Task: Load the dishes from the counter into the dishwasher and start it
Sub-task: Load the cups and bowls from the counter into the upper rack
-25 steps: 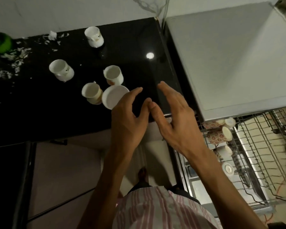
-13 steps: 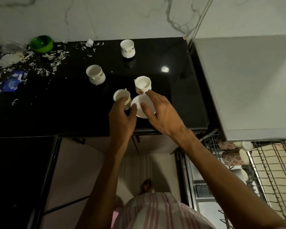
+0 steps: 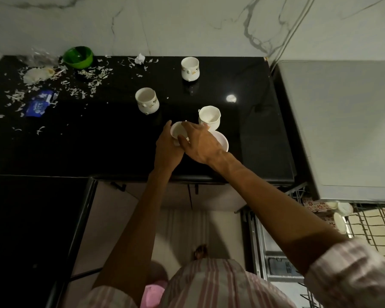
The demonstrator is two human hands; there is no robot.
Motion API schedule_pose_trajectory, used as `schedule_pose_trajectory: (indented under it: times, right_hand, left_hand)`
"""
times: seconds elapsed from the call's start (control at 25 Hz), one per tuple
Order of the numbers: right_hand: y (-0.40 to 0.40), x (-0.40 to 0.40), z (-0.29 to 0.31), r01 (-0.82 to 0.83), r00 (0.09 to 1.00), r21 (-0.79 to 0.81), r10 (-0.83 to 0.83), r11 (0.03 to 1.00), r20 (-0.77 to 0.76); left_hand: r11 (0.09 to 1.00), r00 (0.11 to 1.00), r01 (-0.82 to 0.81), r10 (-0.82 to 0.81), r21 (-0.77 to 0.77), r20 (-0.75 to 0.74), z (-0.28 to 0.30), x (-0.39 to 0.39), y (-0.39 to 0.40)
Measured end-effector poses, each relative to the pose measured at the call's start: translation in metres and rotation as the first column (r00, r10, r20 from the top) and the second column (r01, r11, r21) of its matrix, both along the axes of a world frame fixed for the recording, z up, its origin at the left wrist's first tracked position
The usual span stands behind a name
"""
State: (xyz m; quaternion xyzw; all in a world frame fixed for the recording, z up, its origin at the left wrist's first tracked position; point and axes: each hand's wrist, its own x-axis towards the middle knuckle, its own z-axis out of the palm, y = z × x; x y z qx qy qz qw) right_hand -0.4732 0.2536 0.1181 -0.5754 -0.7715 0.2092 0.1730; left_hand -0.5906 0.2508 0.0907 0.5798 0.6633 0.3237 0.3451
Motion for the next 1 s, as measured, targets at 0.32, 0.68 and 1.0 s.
schedule_pose_trajectory:
  times: [0.32,0.68,1.0]
  right_hand:
    - [-0.002,-0.001,-0.005,0.034,0.995,-0.099,-0.043,0.994,-0.09]
    - [-0.03,-0.002,0.009,0.012,0.953,0.015,-0.007,1.0,-0.303]
    - [-0.07,0.027,0.019,0.129,0.883,0.064,-0.085,0.99,-0.462]
  left_hand:
    - [0.999,0.999,-0.042,0.041,0.028,0.025,-0.003,0.003,0.004]
    - [0.974,0.991,-0.132,0.135,0.183,0.0,0.017,-0.005,-0.013]
    - [0.978,0.996,-0.03,0.011,0.208,0.093,0.045,0.017,-0.045]
